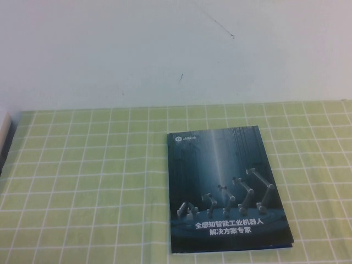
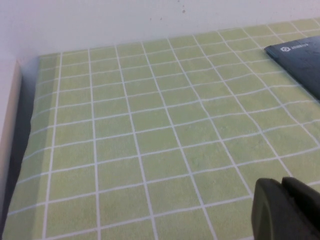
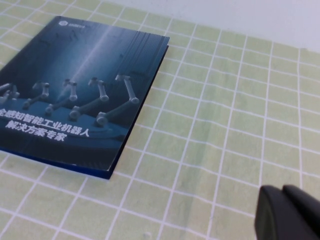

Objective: Close book
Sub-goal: 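Close the open booklet and leave it lying on the table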

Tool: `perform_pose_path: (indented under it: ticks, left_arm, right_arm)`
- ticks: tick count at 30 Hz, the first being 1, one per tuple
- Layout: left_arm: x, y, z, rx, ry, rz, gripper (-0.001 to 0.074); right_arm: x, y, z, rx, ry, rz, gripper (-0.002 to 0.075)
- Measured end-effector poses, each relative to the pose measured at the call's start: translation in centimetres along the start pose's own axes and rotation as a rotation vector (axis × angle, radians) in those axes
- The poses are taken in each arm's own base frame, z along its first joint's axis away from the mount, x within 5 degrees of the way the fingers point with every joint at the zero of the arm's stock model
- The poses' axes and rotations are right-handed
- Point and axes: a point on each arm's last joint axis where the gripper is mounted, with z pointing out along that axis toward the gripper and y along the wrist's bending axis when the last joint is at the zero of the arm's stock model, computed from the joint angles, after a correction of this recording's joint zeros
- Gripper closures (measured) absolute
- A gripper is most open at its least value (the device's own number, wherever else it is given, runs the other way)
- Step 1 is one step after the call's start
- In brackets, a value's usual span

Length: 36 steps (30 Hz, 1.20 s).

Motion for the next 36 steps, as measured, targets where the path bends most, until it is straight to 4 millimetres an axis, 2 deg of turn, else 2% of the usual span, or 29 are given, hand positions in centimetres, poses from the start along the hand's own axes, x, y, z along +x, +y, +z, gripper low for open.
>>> perform_pose_path:
  ticks: [8, 15, 36]
  left_arm:
    - [0.00, 0.25, -0.03, -0.027, 0.003, 0.023, 0.0739]
    - [0.01, 0.58, -0.05, -0.064, 0.004, -0.029, 0.0739]
    - [0.01, 0.61, -0.05, -0.067, 0.004, -0.032, 0.0739]
  right_arm:
    - [0.00, 0.00, 0.00, 0.000, 0.000, 0.001, 0.0729]
    - [0.00, 0.00, 0.00, 0.000, 0.000, 0.002, 0.0729]
    - [0.00, 0.00, 0.00, 0.000, 0.000, 0.004, 0.0729]
